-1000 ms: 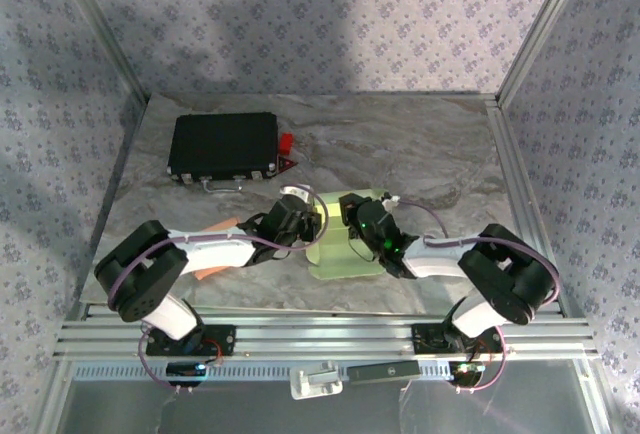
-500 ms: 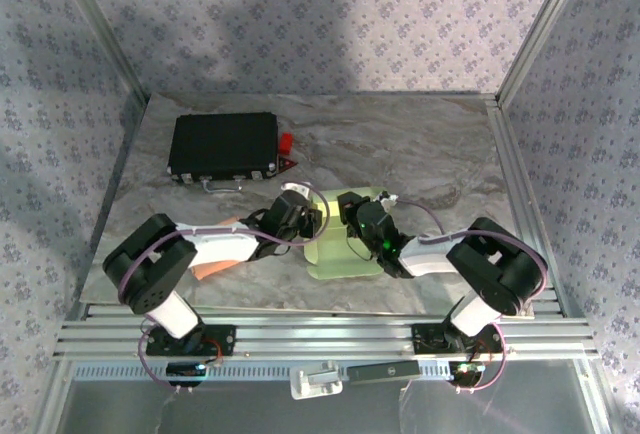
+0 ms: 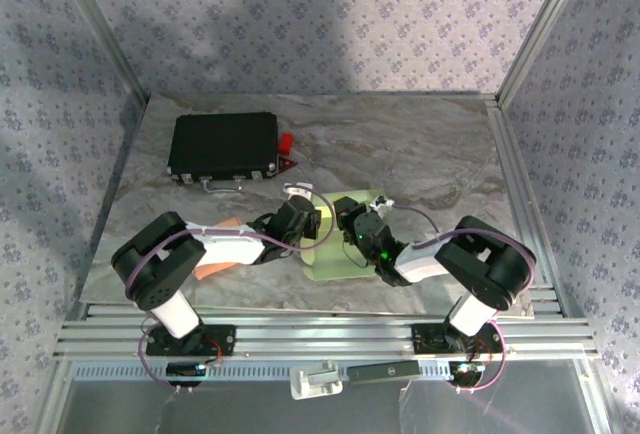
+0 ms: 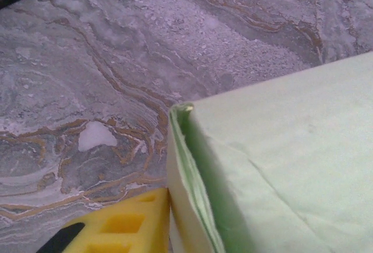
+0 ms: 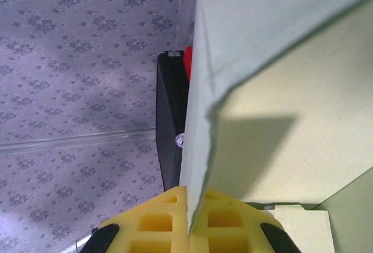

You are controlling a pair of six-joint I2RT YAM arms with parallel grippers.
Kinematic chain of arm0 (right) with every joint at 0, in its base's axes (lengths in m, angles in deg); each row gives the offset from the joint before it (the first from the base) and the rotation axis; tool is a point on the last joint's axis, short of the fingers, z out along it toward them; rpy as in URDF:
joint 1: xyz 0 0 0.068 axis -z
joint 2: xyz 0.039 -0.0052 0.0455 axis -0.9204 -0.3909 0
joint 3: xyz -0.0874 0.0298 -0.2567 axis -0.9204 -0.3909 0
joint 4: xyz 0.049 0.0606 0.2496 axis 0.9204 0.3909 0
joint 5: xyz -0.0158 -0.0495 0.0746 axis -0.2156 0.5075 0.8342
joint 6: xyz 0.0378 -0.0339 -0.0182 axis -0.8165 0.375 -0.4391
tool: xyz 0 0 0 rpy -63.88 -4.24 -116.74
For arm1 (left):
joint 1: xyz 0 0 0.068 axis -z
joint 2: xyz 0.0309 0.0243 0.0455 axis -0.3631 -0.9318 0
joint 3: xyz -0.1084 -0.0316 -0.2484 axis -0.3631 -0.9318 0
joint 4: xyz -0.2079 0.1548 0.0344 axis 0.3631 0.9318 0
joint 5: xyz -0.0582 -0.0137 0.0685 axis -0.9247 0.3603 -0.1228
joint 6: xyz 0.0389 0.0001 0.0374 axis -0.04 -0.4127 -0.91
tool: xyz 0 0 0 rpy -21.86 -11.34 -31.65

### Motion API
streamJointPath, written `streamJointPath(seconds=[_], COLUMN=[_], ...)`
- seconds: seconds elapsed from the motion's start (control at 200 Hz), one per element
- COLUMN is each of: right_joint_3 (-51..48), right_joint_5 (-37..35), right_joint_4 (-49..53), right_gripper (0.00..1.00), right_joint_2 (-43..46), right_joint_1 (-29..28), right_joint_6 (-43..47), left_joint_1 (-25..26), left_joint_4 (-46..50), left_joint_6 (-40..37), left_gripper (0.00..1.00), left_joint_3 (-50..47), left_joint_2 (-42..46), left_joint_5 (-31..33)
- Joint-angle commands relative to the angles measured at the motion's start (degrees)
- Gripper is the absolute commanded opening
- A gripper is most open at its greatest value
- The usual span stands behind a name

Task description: Fold the paper box

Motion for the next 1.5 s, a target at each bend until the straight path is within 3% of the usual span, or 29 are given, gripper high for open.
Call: streamJointPath(seconds=[0.0, 0.115, 0.23, 0.42, 0.565, 0.61, 0.69, 0.879, 1.074, 1.154, 1.254, 1.384, 1.494], right_joint_3=[-1.9, -1.7, -1.7, -2.4, -2.4, -2.5, -2.8, -2.8, -2.9, -2.9, -2.9, -2.8, -2.8], right_joint_5=[0.9, 0.5, 0.4, 0.1, 0.2, 0.2, 0.2, 0.2, 0.7, 0.8, 0.9, 1.2, 1.4], right_joint_4=[0.6, 1.3, 1.7, 1.5, 1.6, 1.6, 1.6, 1.8, 1.8, 1.8, 1.8, 1.8, 2.0], right_gripper=[0.00, 0.00, 0.00, 0.00, 0.00, 0.00, 0.00, 0.00, 0.00, 0.00, 0.00, 0.00, 0.00], right_joint_2=[-2.6, -2.1, -1.7, -1.3, -0.9, -0.9, -0.7, -0.2, -0.1, -0.2, -0.2, -0.1, 0.2], right_joint_1=[-1.5, -2.0, -2.3, -2.6, -2.6, -2.6, -2.6, -2.5, -2.5, -2.2, -2.2, -2.1, -1.9], right_joint_6=[2.7, 3.2, 3.4, 3.1, 3.1, 3.1, 3.1, 3.1, 3.1, 3.1, 3.1, 2.9, 3.1], left_joint_1=[0.2, 0.6, 0.9, 1.2, 1.2, 1.2, 1.2, 2.9, 3.3, 3.3, 3.2, 3.0, 2.7], left_joint_4=[-3.4, -4.3, -4.5, -3.6, -3.0, -2.3, -0.9, 3.8, 3.6, 2.9, 2.3, 2.0, 2.1], left_joint_6=[0.1, 0.0, 0.0, 0.4, 1.1, 1.3, 2.3, 5.1, 5.8, 5.6, 5.1, 5.6, 6.0], left_gripper=[0.21, 0.11, 0.10, 0.24, 0.25, 0.20, 0.00, 0.00, 0.00, 0.17, 0.27, 0.27, 0.18], left_joint_3=[-1.1, -1.9, -2.3, -1.4, -0.5, -0.1, 0.3, 1.0, 0.9, 0.7, 0.7, 0.9, 1.1], left_joint_2=[-0.9, -0.9, -0.9, -1.7, -2.8, -3.0, -3.1, -2.6, -3.1, -3.1, -3.7, -4.9, -5.4], left_joint_5=[3.2, 4.2, 4.9, 6.4, 7.3, 7.6, 9.0, 15.9, 16.1, 15.4, 14.7, 13.3, 13.2])
